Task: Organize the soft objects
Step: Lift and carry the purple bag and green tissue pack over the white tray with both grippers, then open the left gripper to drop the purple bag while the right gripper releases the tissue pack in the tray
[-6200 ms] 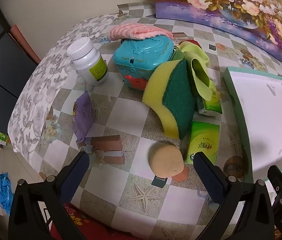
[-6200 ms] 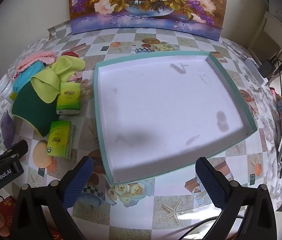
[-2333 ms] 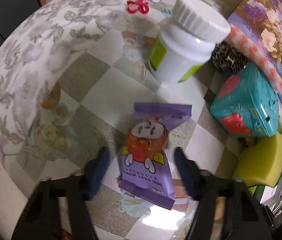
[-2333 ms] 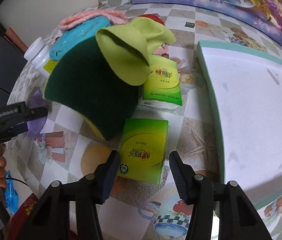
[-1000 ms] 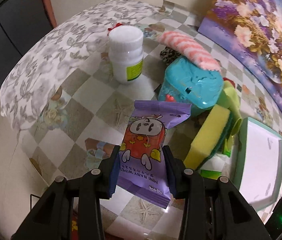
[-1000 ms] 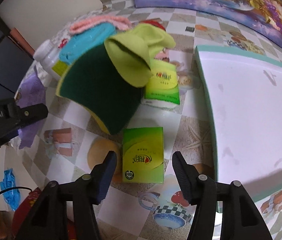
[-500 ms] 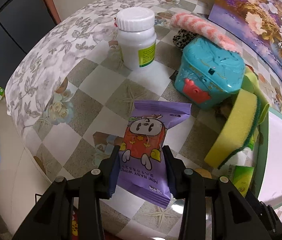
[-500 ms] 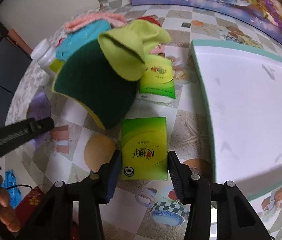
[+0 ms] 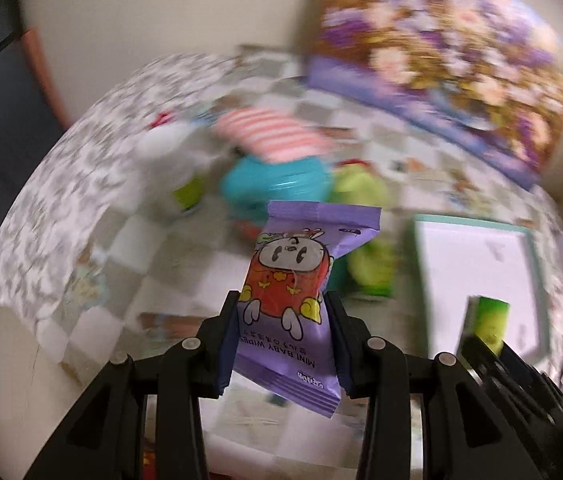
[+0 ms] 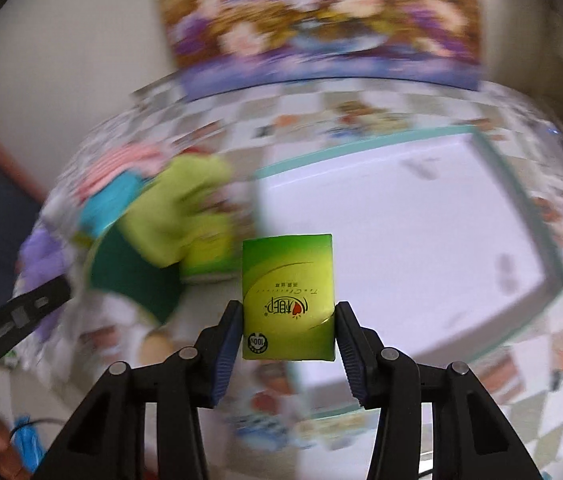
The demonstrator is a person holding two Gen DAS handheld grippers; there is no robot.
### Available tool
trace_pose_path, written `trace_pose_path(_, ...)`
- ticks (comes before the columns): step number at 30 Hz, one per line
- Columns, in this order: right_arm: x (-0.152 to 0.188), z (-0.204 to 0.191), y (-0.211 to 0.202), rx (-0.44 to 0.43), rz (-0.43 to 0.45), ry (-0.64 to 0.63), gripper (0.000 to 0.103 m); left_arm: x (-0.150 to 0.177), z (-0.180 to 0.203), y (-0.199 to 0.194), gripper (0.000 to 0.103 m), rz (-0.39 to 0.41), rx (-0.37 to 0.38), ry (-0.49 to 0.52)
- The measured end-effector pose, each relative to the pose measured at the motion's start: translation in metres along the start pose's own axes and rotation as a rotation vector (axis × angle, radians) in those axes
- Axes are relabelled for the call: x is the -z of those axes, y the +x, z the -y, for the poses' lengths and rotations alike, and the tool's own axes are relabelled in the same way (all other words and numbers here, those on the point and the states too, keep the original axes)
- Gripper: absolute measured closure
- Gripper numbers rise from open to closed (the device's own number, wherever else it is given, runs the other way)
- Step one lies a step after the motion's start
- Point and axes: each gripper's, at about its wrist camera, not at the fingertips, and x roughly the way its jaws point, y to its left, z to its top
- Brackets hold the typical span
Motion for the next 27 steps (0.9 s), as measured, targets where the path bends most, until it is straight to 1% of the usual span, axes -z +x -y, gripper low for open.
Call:
trace_pose_path(3, -0.006, 0.033, -0.004, 0.052, 0.008, 0.078, 0.054, 0.0, 0.038, -0.002, 0.06, 0.002, 0.064, 0.085)
trace_pose_path(4, -0.006, 0.041, -0.003, 0.069, 0.006, 0.092, 0.054, 0.001, 0.051, 0.001, 0.06, 0.002, 0.095, 0.114)
trace_pose_path(5, -0.006, 0.05, -0.003, 0.084, 0.003, 0.107, 0.054, 0.003, 0.06, 0.004, 0.06, 0.004, 0.11, 0.136)
trace_pose_path(8, -0.008, 0.078, 0.001, 0.111, -0.016, 0.169, 0.054, 0.013, 0.093, 0.024, 0.06, -0.026, 0.116, 0.218)
trace_pose_path(12, -0.006, 0.118, 0.001, 0.147, -0.021, 0.27, 0.054, 0.022, 0.122, 0.043, 0.06, -0.066, 0.153, 0.282)
trace_pose_path(15, -0.005, 0.139, -0.002, 0.16, -0.008, 0.325, 0.054, 0.024, 0.138, 0.047, 0.059, -0.056, 0.176, 0.301)
trace_pose_path(17, -0.005, 0.155, -0.004, 0.161, 0.002, 0.364, 0.054, 0.023, 0.147, 0.048, 0.058, -0.04, 0.208, 0.309)
trace_pose_path(19, -0.005, 0.167, -0.005, 0.158, 0.009, 0.393, 0.053, 0.022, 0.156, 0.05, 0.047, -0.034, 0.236, 0.317)
trace_pose_path(20, -0.006, 0.172, -0.005, 0.157, 0.013, 0.404, 0.053, 0.022, 0.161, 0.052, 0.038, -0.034, 0.251, 0.319)
trace_pose_path(22, -0.006, 0.18, -0.006, 0.163, 0.018, 0.416, 0.053, 0.023, 0.165, 0.056, 0.037, -0.037, 0.273, 0.321)
trace_pose_path(24, -0.006, 0.185, -0.006, 0.159, 0.017, 0.424, 0.053, 0.025, 0.167, 0.06, 0.035, -0.062, 0.293, 0.318)
trace_pose_path(25, -0.006, 0.185, -0.007, 0.156, 0.017, 0.426, 0.051, 0.026, 0.167, 0.061, 0.032, -0.069, 0.297, 0.315)
trace_pose_path(26, -0.005, 0.185, -0.008, 0.156, 0.018, 0.426, 0.05, 0.026, 0.166, 0.062, 0.022, -0.072, 0.297, 0.311)
trace_pose_path(27, -0.005, 0.184, -0.008, 0.157, 0.02, 0.423, 0.045, 0.026, 0.164, 0.062, 0.018, -0.071, 0.294, 0.305)
